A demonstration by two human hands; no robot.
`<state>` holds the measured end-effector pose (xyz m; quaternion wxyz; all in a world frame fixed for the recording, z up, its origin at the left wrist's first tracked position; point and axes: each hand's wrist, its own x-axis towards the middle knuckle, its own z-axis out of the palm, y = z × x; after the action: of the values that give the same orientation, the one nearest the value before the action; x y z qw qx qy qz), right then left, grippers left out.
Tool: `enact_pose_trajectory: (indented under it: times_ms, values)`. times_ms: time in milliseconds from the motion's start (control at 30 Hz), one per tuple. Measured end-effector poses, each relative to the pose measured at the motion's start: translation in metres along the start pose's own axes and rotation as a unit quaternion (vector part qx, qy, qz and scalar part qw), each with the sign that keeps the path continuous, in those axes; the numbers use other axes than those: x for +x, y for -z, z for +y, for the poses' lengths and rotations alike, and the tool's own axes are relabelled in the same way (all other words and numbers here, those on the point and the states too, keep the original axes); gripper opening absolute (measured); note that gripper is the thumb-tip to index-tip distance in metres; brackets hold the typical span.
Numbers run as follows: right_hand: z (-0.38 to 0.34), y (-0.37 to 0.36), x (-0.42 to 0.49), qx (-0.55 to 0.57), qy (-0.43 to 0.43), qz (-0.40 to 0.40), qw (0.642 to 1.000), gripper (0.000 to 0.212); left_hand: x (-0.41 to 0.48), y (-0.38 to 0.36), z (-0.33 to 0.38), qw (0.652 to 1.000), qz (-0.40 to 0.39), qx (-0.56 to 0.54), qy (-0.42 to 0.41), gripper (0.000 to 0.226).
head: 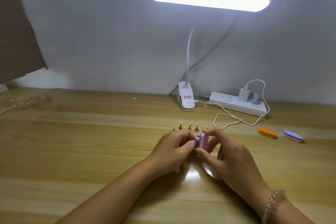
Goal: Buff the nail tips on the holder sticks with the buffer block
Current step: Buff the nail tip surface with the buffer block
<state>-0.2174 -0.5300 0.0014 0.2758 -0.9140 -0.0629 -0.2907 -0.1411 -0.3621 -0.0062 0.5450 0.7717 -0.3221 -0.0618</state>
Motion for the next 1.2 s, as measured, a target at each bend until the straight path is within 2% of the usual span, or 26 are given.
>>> enact_pose_trajectory:
  times_ms: [67,233,367,500,600,700,800,900,1067,1200]
  values:
    - [-0.0013,0.0004,-0.0018,-0.019,0.005,-0.038,0.999,0.037,0.001,0.0011,-0.0003,1.0,0.004,-0.008,-0.003,0.025]
    - [-0.0043,-0.0003,-0.0005,0.02,0.008,0.029,0.999,0.021,0.0011,-0.0002,-0.0012,0.999,0.012,-0.031,-0.009,0.023]
    - [-0.0016,-0.0042,0.0007,0.022,-0.004,-0.007,1.0,0.019,0.0015,-0.0008,-0.0021,0.999,0.001,-0.039,-0.015,0.027]
    - [-0.002,-0.0018,-0.0007,0.038,-0.015,-0.006,0.999,0.018,0.0029,-0.002,-0.002,0.998,-0.005,-0.061,-0.018,0.012]
    - [0.0005,0.0015,0.0,0.086,-0.045,0.001,0.995,0.01,0.002,-0.0003,-0.0006,0.999,0.005,-0.025,-0.039,0.019]
    - [0.0009,0.0047,0.002,0.127,-0.066,-0.018,0.99,0.016,0.0009,-0.0018,0.0021,0.999,0.009,-0.009,-0.047,0.026]
    - [-0.0014,0.0041,0.0013,0.097,-0.04,-0.022,0.994,0.028,0.0011,-0.0035,0.0027,0.998,0.025,-0.002,-0.052,0.015]
    - [-0.003,0.0006,-0.0006,0.052,0.009,-0.019,0.998,0.024,0.0006,-0.0038,0.0021,0.997,0.041,0.001,-0.062,0.005]
    - [-0.0016,0.0009,0.0005,0.037,0.029,0.018,0.999,0.016,-0.0023,-0.0042,0.0055,0.992,0.061,0.066,-0.09,0.006]
    - [0.0022,0.0007,0.0013,0.055,-0.001,0.023,0.998,0.014,-0.0026,-0.0047,0.0076,0.975,0.147,0.145,-0.083,0.017]
